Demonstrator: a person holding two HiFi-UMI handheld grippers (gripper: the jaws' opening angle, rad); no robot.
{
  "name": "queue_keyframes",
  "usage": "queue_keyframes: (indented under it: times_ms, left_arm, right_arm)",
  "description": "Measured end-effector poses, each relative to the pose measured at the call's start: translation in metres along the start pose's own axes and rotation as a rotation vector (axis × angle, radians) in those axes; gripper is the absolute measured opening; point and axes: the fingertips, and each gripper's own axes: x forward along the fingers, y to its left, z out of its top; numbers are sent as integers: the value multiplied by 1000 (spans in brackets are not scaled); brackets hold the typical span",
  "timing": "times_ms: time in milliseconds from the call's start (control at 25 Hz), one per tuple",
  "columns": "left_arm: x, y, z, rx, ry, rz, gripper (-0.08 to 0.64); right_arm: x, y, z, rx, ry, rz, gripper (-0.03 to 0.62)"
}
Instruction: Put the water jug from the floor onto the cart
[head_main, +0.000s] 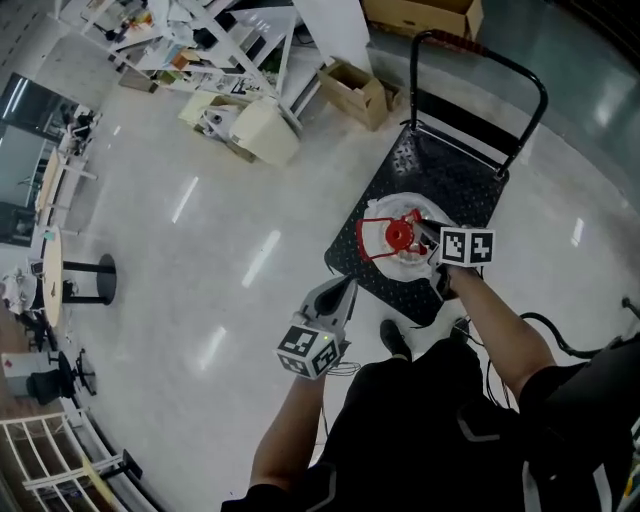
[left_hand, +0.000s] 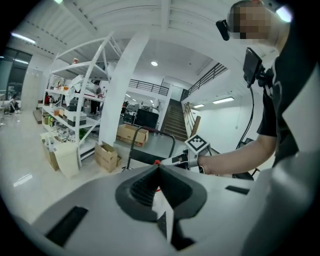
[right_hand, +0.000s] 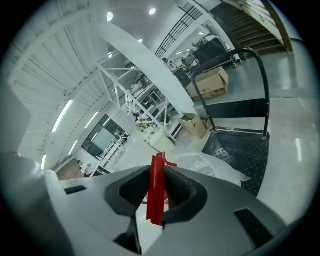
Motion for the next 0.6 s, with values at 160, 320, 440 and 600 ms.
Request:
queue_keyframes:
  times_ms: [160, 320, 440, 600]
  left_arm:
    - [-28, 28, -7, -38, -1, 52, 0]
    - [-45, 49, -21, -57, 8, 84, 0]
    - [-54, 61, -26, -81, 10, 95, 0]
    - [-55, 63, -19, -102, -5, 72, 0]
  right_arm:
    - [46, 33, -15, -9, 53, 35, 83]
    - [83, 44, -35, -15, 97, 36, 83]
    - [98, 46, -52, -14, 126, 20, 83]
    - [104, 41, -71, -6, 160, -11, 83]
